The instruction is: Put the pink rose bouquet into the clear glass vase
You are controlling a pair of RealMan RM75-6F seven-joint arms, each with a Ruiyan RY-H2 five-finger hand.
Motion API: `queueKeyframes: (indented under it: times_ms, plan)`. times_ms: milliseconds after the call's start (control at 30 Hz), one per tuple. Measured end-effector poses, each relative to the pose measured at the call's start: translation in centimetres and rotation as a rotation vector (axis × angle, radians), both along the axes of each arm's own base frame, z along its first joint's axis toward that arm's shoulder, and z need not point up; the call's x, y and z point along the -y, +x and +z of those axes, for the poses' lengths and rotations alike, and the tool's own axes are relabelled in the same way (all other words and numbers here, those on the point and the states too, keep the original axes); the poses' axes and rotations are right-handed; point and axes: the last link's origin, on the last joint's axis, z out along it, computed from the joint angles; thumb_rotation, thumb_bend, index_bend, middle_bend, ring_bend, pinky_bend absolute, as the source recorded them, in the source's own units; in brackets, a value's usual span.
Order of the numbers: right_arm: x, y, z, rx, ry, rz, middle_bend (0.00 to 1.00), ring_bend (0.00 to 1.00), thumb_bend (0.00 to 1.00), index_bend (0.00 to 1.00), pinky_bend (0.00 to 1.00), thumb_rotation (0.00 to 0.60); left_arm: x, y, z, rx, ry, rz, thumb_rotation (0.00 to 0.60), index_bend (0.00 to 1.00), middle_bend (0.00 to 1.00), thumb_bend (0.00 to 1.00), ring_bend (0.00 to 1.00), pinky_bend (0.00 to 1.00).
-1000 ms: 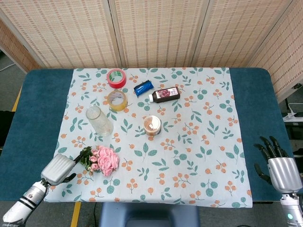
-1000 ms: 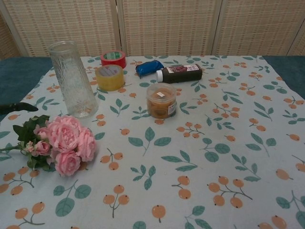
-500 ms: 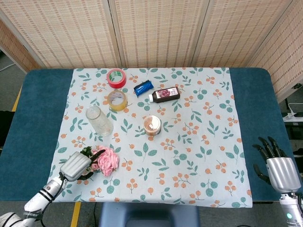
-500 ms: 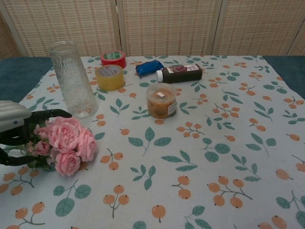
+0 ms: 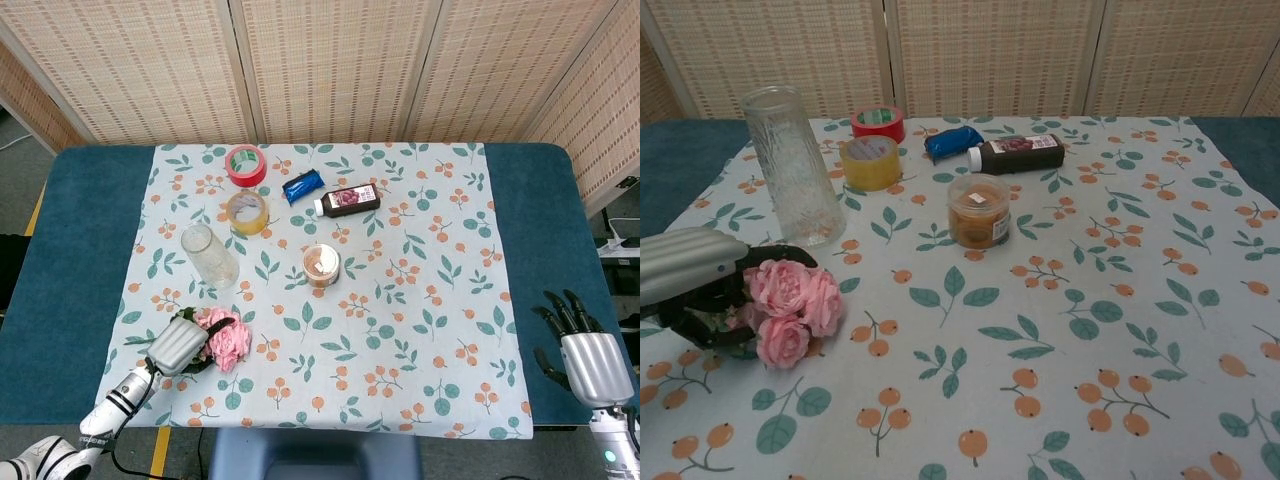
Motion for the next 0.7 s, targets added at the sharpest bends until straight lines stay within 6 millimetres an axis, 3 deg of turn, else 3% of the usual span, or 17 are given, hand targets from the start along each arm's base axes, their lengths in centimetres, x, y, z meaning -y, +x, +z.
queueKeyframes:
  times_ms: [167, 533, 600, 633, 700]
  plan:
    - [0.06, -0.03, -0.05, -0.002, 0.004, -0.005, 0.1, 0.01, 0.32, 0.24, 0.34, 0.6, -0.03, -0.02, 0.47, -0.01, 0.028, -0.002, 0.6, 0.0, 1.0, 0.35, 1.0, 1.0]
    - [0.01, -0.07, -0.21, -0.008, 0.018, -0.009, 0.1, 0.01, 0.32, 0.24, 0.34, 0.6, -0.16, -0.69, 0.17, -0.079, 0.056, 0.055, 0.6, 0.01, 1.0, 0.35, 1.0, 1.0]
    - [-0.01, -0.07, -0.21, -0.009, 0.021, -0.01, 0.1, 0.01, 0.32, 0.24, 0.34, 0.6, -0.28, -0.76, 0.03, -0.088, 0.072, 0.064, 0.6, 0.14, 1.0, 0.36, 1.0, 1.0]
    - [-0.03, -0.06, -0.21, -0.01, 0.022, -0.01, 0.1, 0.01, 0.32, 0.24, 0.34, 0.6, -0.32, -0.77, -0.04, -0.089, 0.082, 0.067, 0.6, 0.29, 1.0, 0.37, 1.0, 1.0]
    - [-0.05, -0.03, -0.22, -0.009, 0.023, -0.008, 0.1, 0.01, 0.32, 0.24, 0.34, 0.6, -0.4, -0.75, -0.15, -0.082, 0.106, 0.07, 0.6, 0.45, 1.0, 0.39, 1.0, 1.0]
